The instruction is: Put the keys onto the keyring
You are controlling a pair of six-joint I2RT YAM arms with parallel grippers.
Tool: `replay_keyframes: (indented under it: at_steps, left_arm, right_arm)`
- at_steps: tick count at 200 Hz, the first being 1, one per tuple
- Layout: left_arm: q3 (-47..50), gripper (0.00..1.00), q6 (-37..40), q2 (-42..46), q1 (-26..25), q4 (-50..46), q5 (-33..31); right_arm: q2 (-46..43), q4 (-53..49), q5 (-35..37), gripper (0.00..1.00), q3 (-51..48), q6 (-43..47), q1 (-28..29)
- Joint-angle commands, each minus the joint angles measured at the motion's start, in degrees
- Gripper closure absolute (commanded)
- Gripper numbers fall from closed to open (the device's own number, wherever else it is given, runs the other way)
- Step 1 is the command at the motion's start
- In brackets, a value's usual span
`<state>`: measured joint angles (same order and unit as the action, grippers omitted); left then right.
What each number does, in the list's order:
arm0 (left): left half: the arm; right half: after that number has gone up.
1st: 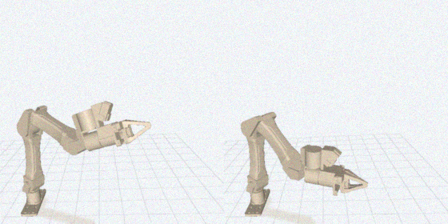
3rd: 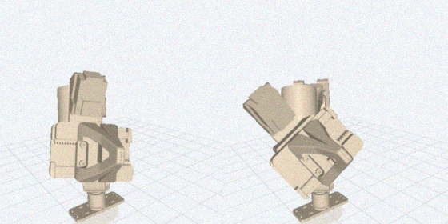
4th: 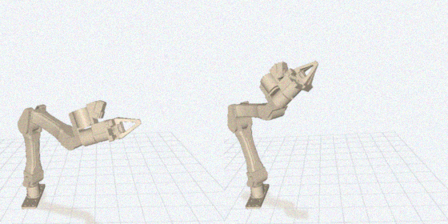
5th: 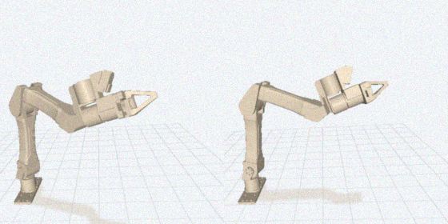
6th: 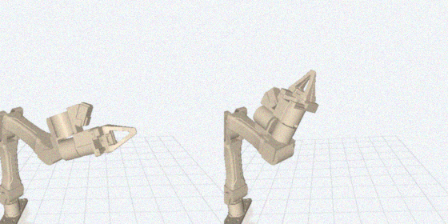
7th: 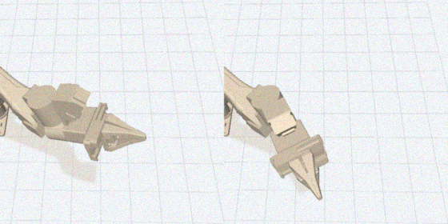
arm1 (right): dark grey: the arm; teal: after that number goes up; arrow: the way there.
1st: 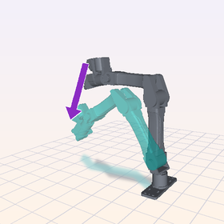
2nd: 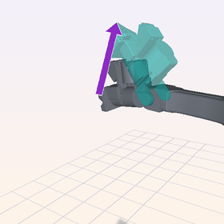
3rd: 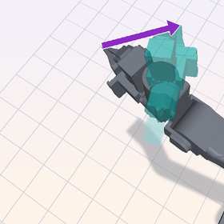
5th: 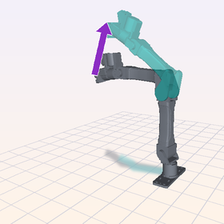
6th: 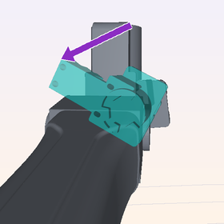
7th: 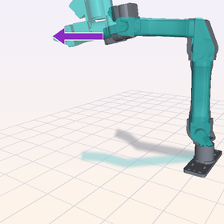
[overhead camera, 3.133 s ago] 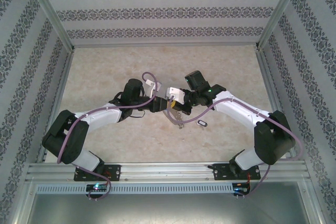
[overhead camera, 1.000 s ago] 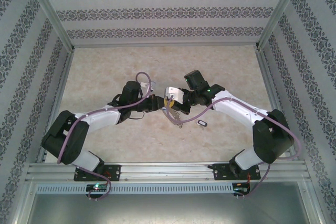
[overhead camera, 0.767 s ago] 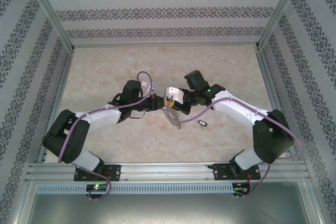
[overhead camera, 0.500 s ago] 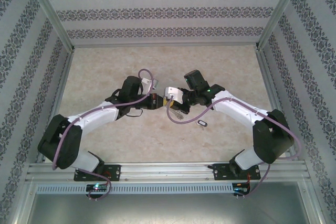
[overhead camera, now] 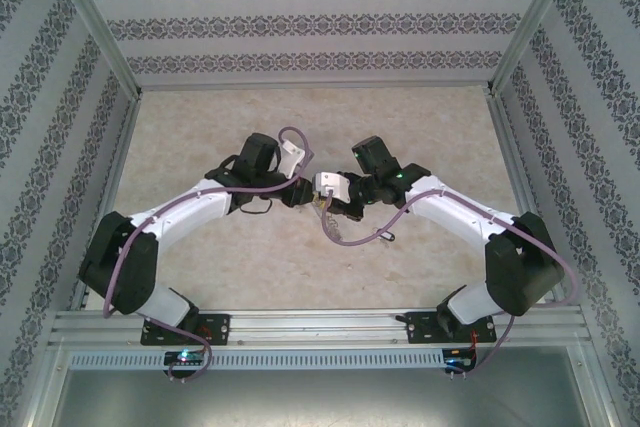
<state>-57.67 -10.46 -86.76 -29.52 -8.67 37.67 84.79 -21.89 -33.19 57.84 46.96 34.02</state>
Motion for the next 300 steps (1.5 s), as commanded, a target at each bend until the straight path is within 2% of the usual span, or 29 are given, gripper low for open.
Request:
replay_keyframes:
  at_steps: [1, 18, 47, 71, 95, 117, 137, 156, 234, 259, 273, 300]
  left_arm:
    - [-3.28, 0.82, 5.60, -1.23, 0.16, -4.06, -1.95]
    - [-3.36, 0.80, 5.71, -1.70, 0.14, -3.25, -2.77]
    - [-3.01, 0.82, 5.63, -2.06, 0.29, -2.67, -1.02]
    - [0.03, 0.78, 2.70, 1.67, 2.16, -3.10, 0.10]
    - [4.41, 0.65, -6.77, 5.25, 3.57, 0.04, 5.82]
    - [9.53, 0.63, -20.39, 4.60, 3.50, 9.04, 10.63]
    - [14.66, 0.58, -31.30, 4.78, 3.50, 18.78, 11.34]
    - [16.44, 0.56, -36.15, 4.62, 2.99, 23.36, 10.71]
    - [16.64, 0.65, -44.01, -0.65, 1.10, 34.98, 12.43]
    - [15.75, 0.66, -43.16, -0.49, 1.00, 33.21, 12.05]
    - [15.14, 0.73, -42.10, -0.99, 0.95, 31.40, 11.81]
    - [15.05, 0.79, -40.77, -1.78, 0.82, 29.71, 10.77]
  right_arm:
    - [-0.05, -2.80, -3.77, 1.00, -0.07, 1.70, 0.45]
    - [-0.48, -2.35, -3.81, 1.00, -0.53, 1.39, 0.45]
    - [-0.58, -1.24, -2.58, 1.00, -0.68, -1.57, -0.42]
    - [-0.61, -0.69, -1.62, 1.00, -0.85, -4.24, -1.14]
    - [-1.42, 1.79, -1.96, 1.00, -1.82, -7.53, -1.72]
    - [-2.73, 5.20, -2.57, 1.00, -3.82, -9.68, -2.28]
    - [-3.11, 6.19, -3.01, 1.00, -4.51, -9.36, -2.47]
    - [-3.06, 5.46, -4.47, 1.00, -4.76, -7.60, -2.21]
    - [-1.99, 3.38, -2.69, 1.00, -4.23, -5.58, -0.89]
    - [-2.37, 3.35, -2.35, 1.00, -4.41, -5.21, -0.62]
    - [-2.59, 3.58, -2.34, 1.00, -4.50, -4.95, -0.45]
    - [-2.44, 3.67, -2.25, 1.00, -4.59, -4.95, -0.37]
